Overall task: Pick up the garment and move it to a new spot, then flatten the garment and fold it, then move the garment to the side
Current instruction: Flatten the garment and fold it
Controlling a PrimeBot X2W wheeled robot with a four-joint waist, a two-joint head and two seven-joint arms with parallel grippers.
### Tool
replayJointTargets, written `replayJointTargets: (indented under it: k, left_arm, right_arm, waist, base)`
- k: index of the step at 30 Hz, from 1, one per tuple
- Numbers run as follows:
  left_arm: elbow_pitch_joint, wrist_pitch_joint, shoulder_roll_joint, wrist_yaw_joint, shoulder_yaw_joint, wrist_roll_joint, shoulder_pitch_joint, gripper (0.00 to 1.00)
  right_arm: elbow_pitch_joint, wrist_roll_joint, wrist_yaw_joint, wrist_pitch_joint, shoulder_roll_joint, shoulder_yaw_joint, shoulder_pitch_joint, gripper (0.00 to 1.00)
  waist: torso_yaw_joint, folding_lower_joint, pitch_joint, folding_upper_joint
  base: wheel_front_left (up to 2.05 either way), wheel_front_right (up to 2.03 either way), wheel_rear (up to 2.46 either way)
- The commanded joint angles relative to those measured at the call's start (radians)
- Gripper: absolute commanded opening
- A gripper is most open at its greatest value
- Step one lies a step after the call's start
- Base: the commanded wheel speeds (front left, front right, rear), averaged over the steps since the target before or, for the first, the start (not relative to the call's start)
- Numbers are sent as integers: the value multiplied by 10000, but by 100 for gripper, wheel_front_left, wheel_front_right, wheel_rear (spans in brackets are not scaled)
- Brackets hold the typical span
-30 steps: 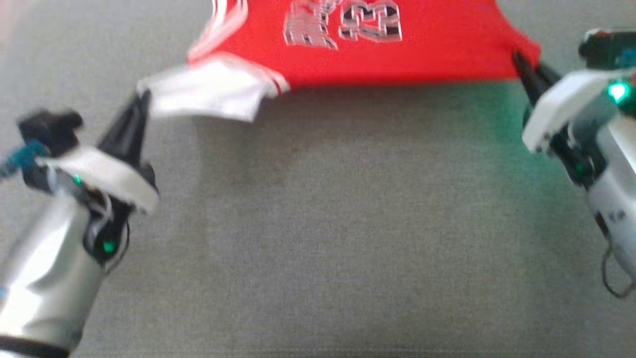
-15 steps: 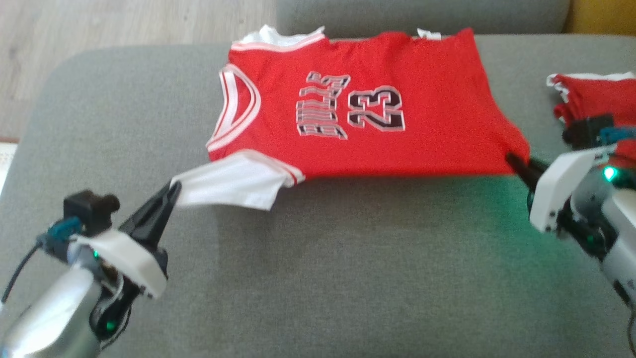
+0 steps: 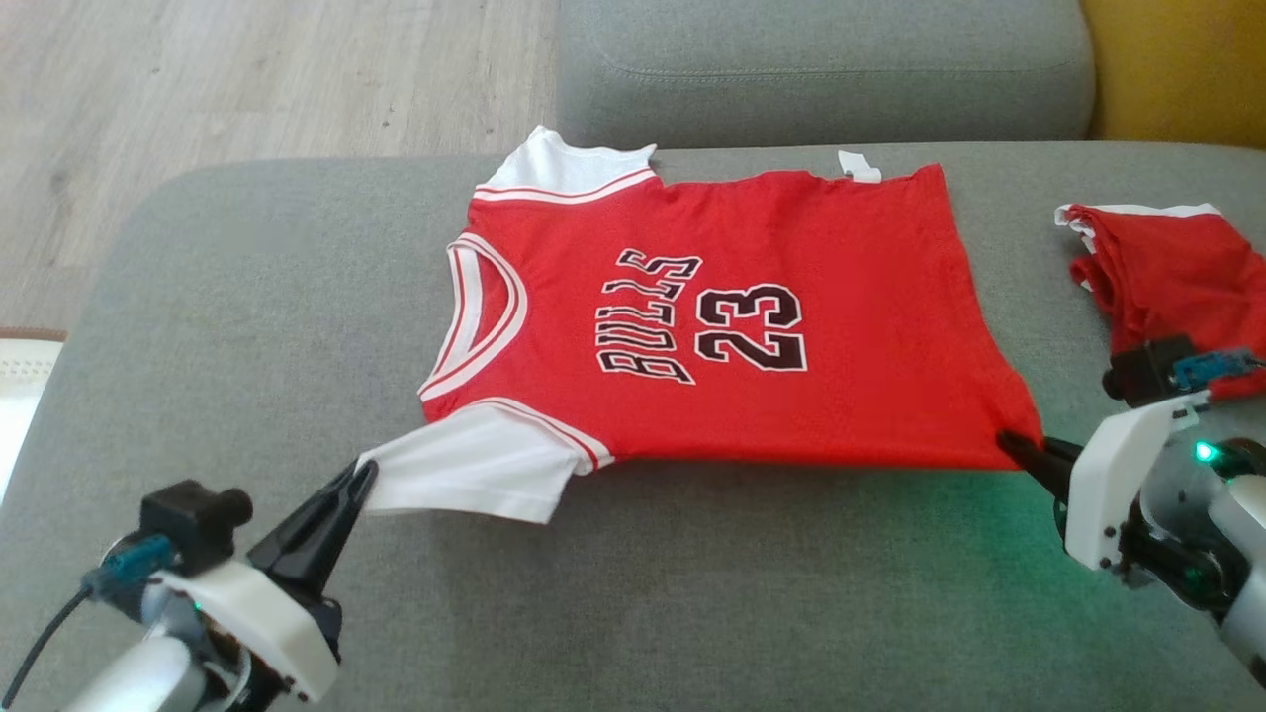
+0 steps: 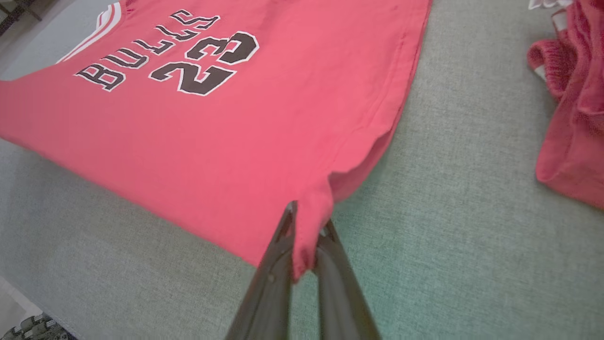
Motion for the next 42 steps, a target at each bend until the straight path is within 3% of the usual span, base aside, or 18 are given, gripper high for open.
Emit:
replayJointTargets:
  k: [1, 10, 17, 26, 36, 42]
  left_arm:
    - [-367, 14, 500, 158, 440, -20, -469, 0]
    - [-742, 263, 654, 342, 611, 38, -1004, 0]
    - [-325, 563, 563, 143, 625, 242, -2206, 0]
    - [1281, 1176, 87, -338, -14, 730, -4225, 0]
    - [3132, 1436, -395, -515, -824, 869, -6002, 0]
    - [3834, 1451, -525, -527, -1813, 823, -6950, 0]
  right_arm:
    - [-256, 29, -9, -13, -439, -165, -38, 0]
    - [-556, -309, -9, 332, -306, -725, -410, 0]
    - [-403, -721, -9, 775, -28, -1195, -1110, 0]
    - [72, -1368, -9, 1570, 420, -1362, -1970, 0]
    - [416, -1819, -9, 1936, 774, -1430, -2658, 0]
    - [620, -2027, -9, 2044, 973, -1390, -3098, 0]
  waist:
    - [8, 1, 23, -1]
    - [-55, 1, 603, -1]
    - [-108, 1, 1366, -1]
    - [-267, 1, 2172, -1]
    - [-381, 1, 2690, -1]
    - [-386, 1, 2975, -1]
  base:
    - [0, 0, 0]
    - [0, 0, 0]
    - [0, 0, 0]
    - [0, 0, 0]
    - [0, 0, 0]
    - [0, 0, 0]
